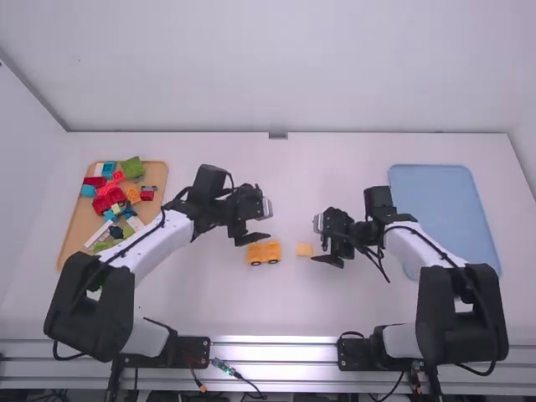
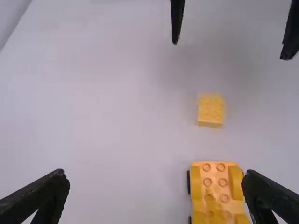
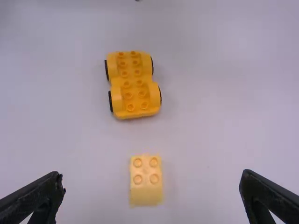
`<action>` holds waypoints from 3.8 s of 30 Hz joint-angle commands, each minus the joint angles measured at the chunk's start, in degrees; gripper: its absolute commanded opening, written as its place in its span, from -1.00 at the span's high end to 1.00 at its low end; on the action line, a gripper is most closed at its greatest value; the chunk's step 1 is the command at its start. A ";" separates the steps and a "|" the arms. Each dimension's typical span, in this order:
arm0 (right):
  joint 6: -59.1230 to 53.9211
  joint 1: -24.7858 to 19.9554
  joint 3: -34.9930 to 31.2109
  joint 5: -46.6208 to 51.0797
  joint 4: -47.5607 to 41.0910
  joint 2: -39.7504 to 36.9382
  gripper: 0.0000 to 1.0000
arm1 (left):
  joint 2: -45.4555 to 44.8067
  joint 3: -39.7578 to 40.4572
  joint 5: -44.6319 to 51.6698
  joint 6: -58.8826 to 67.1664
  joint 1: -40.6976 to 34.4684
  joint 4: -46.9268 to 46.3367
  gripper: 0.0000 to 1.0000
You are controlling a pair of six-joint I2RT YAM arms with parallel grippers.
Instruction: Assemble lego blocks to make yellow taxi
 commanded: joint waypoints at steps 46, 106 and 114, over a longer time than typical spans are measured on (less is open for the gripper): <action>12.94 1.90 -10.75 -7.85 34.10 15.92 -0.99 | 3.94 -29.00 7.28 -2.99 1.81 39.18 -0.98; 13.18 1.46 -5.38 -9.05 35.43 28.33 0.23 | 11.76 -25.20 11.87 1.01 3.67 39.33 -0.98; 13.18 1.44 -5.38 -9.33 35.41 28.31 0.38 | 11.76 -26.73 7.63 0.92 3.28 39.26 -0.98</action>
